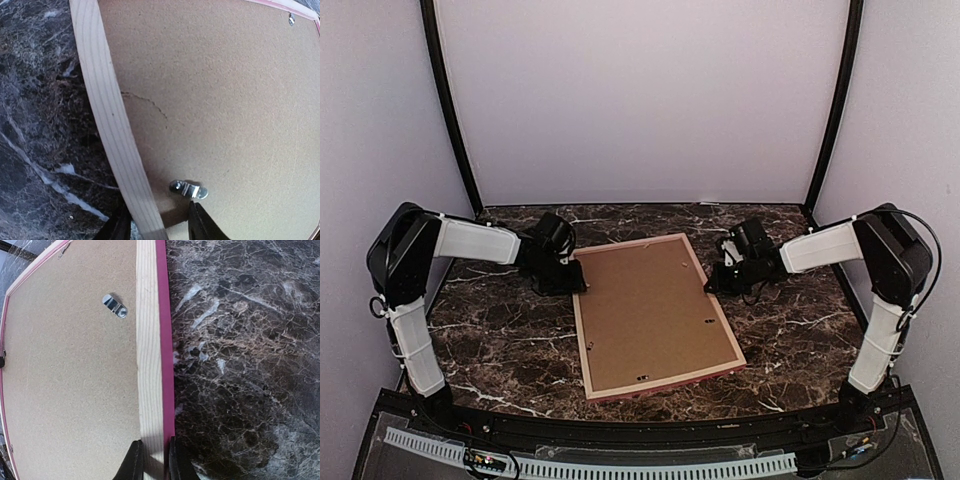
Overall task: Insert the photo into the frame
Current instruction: Press the fastener onto the backboard.
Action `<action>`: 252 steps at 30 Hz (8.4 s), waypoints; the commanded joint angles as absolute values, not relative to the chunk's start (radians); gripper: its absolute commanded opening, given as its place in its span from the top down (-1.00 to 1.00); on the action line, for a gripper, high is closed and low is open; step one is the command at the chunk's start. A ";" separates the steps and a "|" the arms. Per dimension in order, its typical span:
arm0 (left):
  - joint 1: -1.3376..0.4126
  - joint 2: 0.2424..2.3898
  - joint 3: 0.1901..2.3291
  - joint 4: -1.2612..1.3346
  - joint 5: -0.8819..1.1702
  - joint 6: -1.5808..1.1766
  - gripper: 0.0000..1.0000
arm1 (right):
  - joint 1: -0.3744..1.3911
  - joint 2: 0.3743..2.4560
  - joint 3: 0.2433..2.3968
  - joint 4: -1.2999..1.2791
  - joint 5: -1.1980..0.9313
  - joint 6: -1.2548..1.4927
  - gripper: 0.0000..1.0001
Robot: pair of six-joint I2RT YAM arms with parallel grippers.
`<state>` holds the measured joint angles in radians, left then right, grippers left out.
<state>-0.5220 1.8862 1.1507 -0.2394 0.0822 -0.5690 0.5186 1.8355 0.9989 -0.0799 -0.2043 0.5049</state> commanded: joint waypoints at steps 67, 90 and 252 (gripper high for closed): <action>-0.543 1.948 1.210 -0.317 0.042 -0.525 0.37 | 0.563 1.876 1.010 -0.119 -0.234 0.551 1.00; -0.531 1.928 1.181 -0.290 0.089 -0.496 0.28 | 0.563 1.881 1.002 -0.105 -0.250 0.554 1.00; -0.713 1.680 0.856 -0.401 0.137 -0.497 0.42 | 0.520 1.848 0.905 -0.026 -0.228 0.645 1.00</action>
